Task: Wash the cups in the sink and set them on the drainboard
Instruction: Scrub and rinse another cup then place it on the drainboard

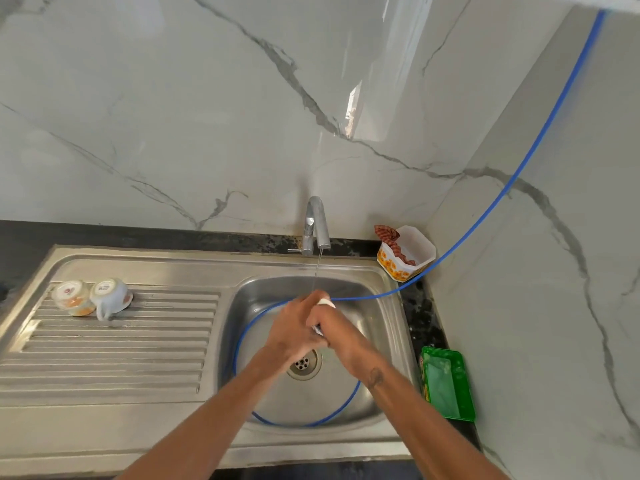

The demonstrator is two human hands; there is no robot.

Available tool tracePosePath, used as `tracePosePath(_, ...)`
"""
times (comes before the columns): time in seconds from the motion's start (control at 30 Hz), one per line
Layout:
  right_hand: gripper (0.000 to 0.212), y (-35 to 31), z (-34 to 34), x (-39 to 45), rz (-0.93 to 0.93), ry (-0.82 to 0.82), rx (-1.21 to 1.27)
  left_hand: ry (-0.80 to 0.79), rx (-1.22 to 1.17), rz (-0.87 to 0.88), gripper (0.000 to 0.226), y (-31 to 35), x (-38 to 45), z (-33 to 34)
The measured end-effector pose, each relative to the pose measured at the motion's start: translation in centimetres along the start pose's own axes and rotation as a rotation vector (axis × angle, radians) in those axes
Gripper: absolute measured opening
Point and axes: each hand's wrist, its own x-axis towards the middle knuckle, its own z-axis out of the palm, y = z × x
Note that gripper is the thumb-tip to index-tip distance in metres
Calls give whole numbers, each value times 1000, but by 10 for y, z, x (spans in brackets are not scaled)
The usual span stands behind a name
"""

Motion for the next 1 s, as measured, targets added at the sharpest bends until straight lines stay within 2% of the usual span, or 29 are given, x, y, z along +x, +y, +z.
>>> tracePosePath(0.1,30,24,-6,-7,-268,-96,-737,-304,146,82,57,-1,15,-44)
tracePosePath(0.17,38,40,-18,-6,-446,-142,-1004,-511,202,99,64,4,25,-69)
tracePosePath(0.23,43,41,-30,-3,-556,-147,-1077,-657,138,41,73,5,30,-82)
tracePosePath(0.3,31,40,-38,2,-613,-92,-905,-698,-167,-68,72,-1,29,-85)
tracePosePath(0.37,28,39,-36,3,-576,-4,-578,-535,-571,-203,61,-6,22,-77)
tracePosePath(0.43,29,33,-27,0,-516,115,-281,-265,-843,-331,54,2,8,-52)
tracePosePath(0.53,33,22,-6,-2,-350,204,38,181,-907,-313,43,17,-7,-7)
tracePosePath(0.6,39,24,4,-3,-311,168,109,324,-881,-379,38,21,-5,1)
tracePosePath(0.67,41,35,3,-6,-399,101,-87,255,-891,-551,43,20,4,-13)
tracePosePath(0.7,45,43,-3,-7,-466,63,-299,162,-874,-640,43,19,8,-23)
tracePosePath(0.8,76,67,-38,6,-829,59,-1279,-196,-761,-839,46,22,15,-45)
tracePosePath(0.87,93,69,-60,16,-976,65,-1668,-370,-719,-865,52,24,17,-51)
tracePosePath(0.93,101,67,-65,19,-920,52,-1715,-440,-680,-836,54,27,22,-53)
tracePosePath(1.0,97,70,-47,15,-834,51,-1475,-348,-630,-786,49,29,27,-51)
